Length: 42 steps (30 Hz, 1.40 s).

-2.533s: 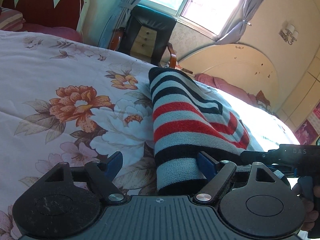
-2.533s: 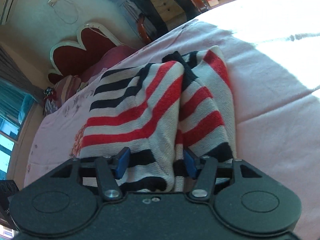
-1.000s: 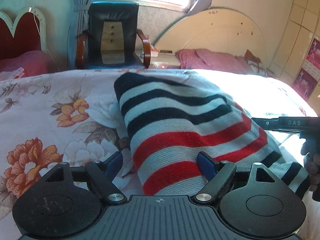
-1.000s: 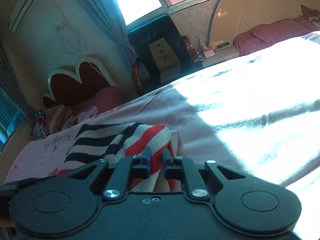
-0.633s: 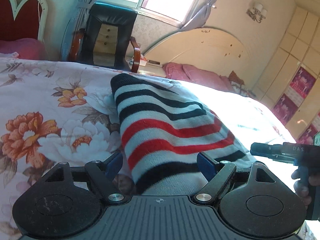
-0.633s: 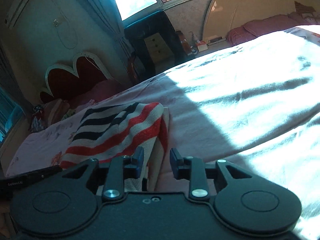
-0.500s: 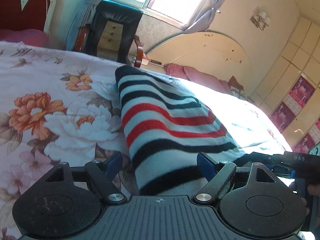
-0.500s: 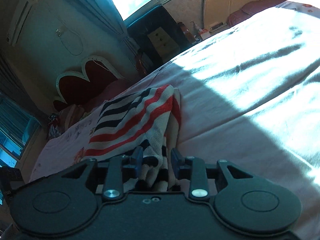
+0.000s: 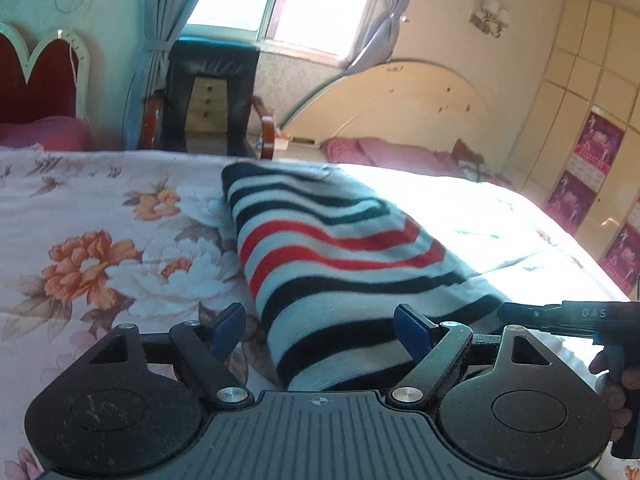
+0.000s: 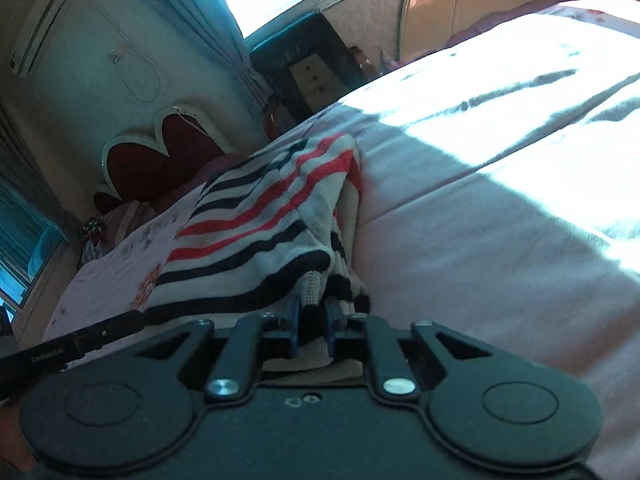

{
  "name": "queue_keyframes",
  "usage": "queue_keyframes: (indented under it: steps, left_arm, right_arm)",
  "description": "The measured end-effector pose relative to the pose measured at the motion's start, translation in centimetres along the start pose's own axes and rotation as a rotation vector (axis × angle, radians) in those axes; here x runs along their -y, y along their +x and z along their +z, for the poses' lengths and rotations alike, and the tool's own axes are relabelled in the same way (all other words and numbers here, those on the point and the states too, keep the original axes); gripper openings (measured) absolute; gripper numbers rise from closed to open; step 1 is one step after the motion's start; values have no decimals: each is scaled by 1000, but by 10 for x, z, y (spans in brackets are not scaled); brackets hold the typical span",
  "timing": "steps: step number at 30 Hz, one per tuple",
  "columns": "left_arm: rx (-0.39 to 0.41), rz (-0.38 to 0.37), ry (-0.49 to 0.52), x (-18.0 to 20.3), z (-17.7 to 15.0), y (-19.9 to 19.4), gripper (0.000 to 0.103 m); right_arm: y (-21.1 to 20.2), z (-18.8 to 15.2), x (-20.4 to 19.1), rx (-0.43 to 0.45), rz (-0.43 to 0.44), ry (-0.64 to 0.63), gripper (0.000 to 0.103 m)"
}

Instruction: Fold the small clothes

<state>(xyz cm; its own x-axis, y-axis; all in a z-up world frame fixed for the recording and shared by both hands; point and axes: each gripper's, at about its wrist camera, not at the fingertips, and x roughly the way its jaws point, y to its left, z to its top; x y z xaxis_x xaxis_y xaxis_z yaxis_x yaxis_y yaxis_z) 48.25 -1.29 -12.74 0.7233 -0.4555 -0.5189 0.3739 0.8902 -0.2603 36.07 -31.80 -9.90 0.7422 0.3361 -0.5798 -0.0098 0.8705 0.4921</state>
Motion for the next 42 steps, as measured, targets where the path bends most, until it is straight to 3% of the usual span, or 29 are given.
queue_keyframes:
  steps: [3,6,8,10,13,15,17,20,21,23,27,31,34,42]
  left_arm:
    - [42,-86,40,12,9,3,81]
    - [1,-147,75,26,6,21,81]
    - [-73,-107,110,29,-4,37,81]
    - [-73,-75,175,36,-9,38,81]
    - [-73,-33,208,42,-6,33,81]
    - [-21,-1,177,36,-1,21,81]
    - [25,34,125,19,7,17,81]
    - [-8,67,50,-7,20,36,81]
    - [-30,53,12,-16,22,44,81]
    - [-75,20,-74,-31,26,54,81]
    - [-137,-60,-224,-47,23,71,82]
    - [-200,-93,-343,-60,15,87,82]
    - [-275,-170,-409,-69,6,103,82]
    - [-298,-194,-411,-69,9,113,82]
  right_arm:
    - [-8,14,-11,80,-19,-63,12]
    - [6,25,-23,68,20,-130,7]
    - [28,24,-30,2,-10,-187,5]
    - [47,19,-24,-54,-33,-185,4]
    - [47,17,-23,-52,-16,-155,5]
    - [43,18,-27,-55,-13,-166,12]
    - [32,25,-31,-4,-4,-169,28]
    - [32,41,-24,25,-10,-149,34]
    - [39,47,-17,8,-12,-111,37]
    - [52,58,2,-34,10,-1,57]
    - [65,71,40,-96,120,187,71]
    - [82,71,69,-213,211,292,72]
    - [94,68,69,-292,226,251,62]
    - [109,73,64,-359,304,224,67]
